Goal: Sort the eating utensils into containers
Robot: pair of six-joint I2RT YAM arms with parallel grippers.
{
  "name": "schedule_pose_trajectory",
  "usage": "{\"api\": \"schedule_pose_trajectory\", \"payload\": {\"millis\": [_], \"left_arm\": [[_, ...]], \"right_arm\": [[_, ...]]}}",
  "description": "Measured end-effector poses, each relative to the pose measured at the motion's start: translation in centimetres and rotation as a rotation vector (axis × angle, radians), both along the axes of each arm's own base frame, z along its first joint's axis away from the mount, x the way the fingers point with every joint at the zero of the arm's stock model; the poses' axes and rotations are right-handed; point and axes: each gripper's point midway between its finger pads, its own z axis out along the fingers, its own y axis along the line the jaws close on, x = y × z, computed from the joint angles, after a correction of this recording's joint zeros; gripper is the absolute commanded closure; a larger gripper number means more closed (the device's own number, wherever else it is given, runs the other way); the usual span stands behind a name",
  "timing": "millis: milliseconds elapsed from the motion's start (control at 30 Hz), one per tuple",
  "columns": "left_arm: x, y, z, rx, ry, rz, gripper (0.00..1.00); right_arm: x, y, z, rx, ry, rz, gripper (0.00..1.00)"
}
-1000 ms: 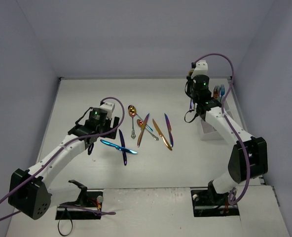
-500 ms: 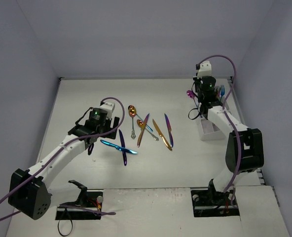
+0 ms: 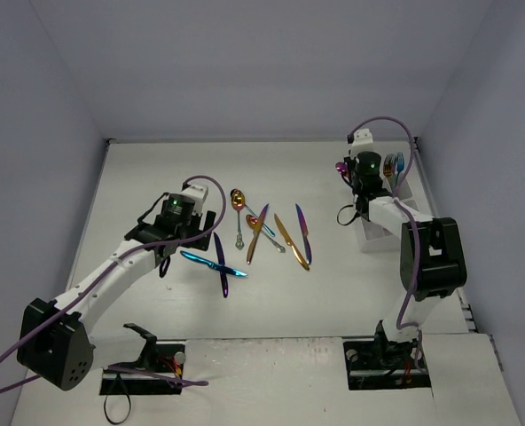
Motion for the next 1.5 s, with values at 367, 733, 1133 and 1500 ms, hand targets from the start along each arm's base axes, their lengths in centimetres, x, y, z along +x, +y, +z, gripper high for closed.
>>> {"api": "schedule_pose_trajectory", "payload": {"millis": [367, 733, 1133, 1500], "left_arm": [[0.1, 0.1, 0.0, 0.007, -0.004, 0.0, 0.22], [0.1, 0.1, 0.0, 0.007, -0.004, 0.0, 0.22], [-0.1, -0.2, 0.0, -0.004, 0.005, -0.011, 0.22], [-0.5, -1.8, -2.7, -0.076, 0.136, 0.023, 0.22]], "right_arm": [[-1.2, 0.2, -2.1, 0.042, 0.019, -0.005, 1.0], [-2.8, 0.6, -2.3, 0.107, 0.033, 0.002, 0.82], [-5.5, 1.9, 1.7, 0.218, 0.003, 0.045, 0.57], [-10.0, 6.7, 4.5, 0.403, 0.089, 0.133, 0.38]]}}
